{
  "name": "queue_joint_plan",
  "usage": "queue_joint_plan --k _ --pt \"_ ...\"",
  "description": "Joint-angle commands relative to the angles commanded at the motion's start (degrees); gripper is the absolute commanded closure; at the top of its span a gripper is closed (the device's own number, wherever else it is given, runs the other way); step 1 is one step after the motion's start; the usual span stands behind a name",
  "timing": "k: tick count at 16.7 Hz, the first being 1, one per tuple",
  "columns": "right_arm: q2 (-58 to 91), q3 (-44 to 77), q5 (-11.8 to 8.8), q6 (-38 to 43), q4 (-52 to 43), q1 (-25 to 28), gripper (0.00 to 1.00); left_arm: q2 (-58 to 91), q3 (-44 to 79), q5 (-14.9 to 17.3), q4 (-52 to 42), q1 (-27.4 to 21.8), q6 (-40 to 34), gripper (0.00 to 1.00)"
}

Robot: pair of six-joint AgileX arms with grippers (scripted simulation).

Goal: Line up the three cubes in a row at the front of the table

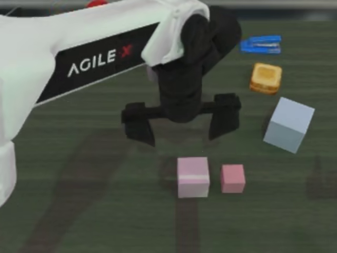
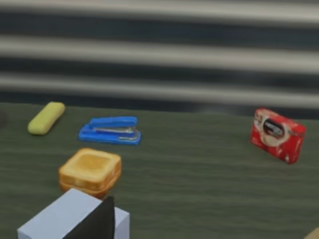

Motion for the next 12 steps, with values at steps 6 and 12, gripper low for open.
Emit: queue_joint_plan --k 6,12 --pt "25.1 23.0 0.1 -10.3 -15.2 2.9 0.0 -24.4 -22.2 -0.5 13.9 10.9 6.1 0.0" --pt "64.0 52.5 0.4 -23.9 -35.8 6.8 0.0 -58.4 -54.4 -0.6 31.2 24.5 18.6 0.0"
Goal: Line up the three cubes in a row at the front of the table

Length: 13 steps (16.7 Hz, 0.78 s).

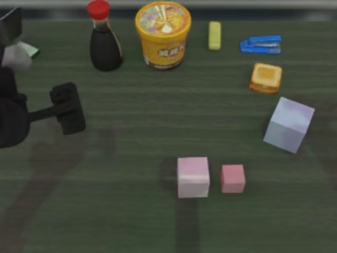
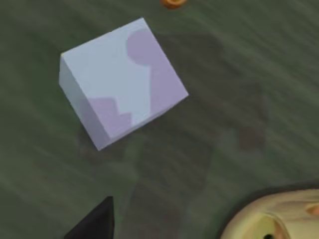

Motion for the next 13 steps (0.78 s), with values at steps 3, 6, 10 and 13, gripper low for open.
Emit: queue_joint_plan --k 3,6,10,13 --pt "17.6 13.7 0.0 -6.6 -10.1 2.0 0.0 -17.9 -15.6 0.2 9.0 6.4 7.6 0.0" --pt "31.8 25.7 0.0 -12.2 -18.5 3.6 0.0 -34.7 -28.9 0.6 18.0 11.8 15.1 0.0" --pt "46.4 38.7 0.0 -17.9 -26.6 5.3 0.0 -52.1 -41.4 1.2 28.7 17.3 23.4 0.0" --pt "52.5 44.6 0.0 -20.4 -30.0 6.0 0.0 -59.3 -46.4 1.5 34.3 19.7 27.3 0.0"
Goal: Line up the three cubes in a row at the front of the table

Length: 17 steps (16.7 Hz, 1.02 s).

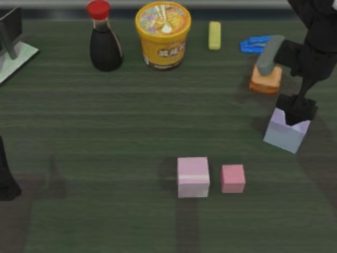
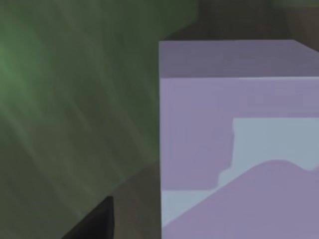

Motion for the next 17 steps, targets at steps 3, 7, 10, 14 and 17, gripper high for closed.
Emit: queue_joint_plan --k 3,7,10,14,17 --pt "1.3 1.4 0.0 -0.6 -0.8 0.2 0.0 -1.8 -1.2 0.1 1.6 0.6 1.0 0.0" --pt "1.3 1.4 0.0 -0.6 -0.7 -0.1 0.0 -1.8 -1.2 0.1 1.6 0.6 1.0 0.0" --pt "2.0 -0.5 0.0 -0.6 1.6 0.0 0.0 -1.8 -1.2 0.1 1.6 0.6 1.0 0.0" --pt "4.7 -6.9 0.0 -0.5 11.4 0.2 0.0 -1.8 -1.2 0.1 1.6 0.6 1.0 0.0" --pt "6.4 -10.6 0.0 -0.4 16.5 0.3 0.0 -1.8 -1.2 0.1 1.6 0.6 1.0 0.0"
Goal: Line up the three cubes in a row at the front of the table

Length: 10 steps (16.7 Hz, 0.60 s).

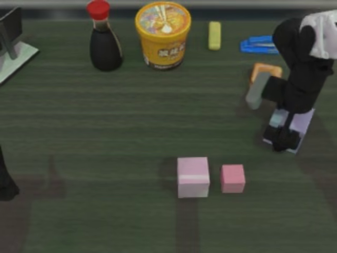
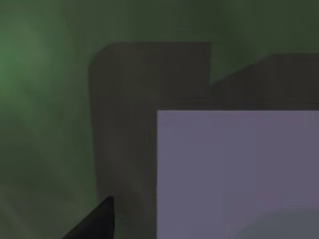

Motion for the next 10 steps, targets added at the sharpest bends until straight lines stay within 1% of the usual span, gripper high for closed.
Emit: queue_joint_plan --k 4,10 --pt "0.2 -0.4 0.0 0.0 0.5 0.0 0.0 0.0 0.0 0.0 0.0 0.0 0.0 0.0" --pt "0.2 -0.4 0.0 0.0 0.5 0.0 0.45 0.0 0.0 0.0 0.0 0.0 0.0 0.0"
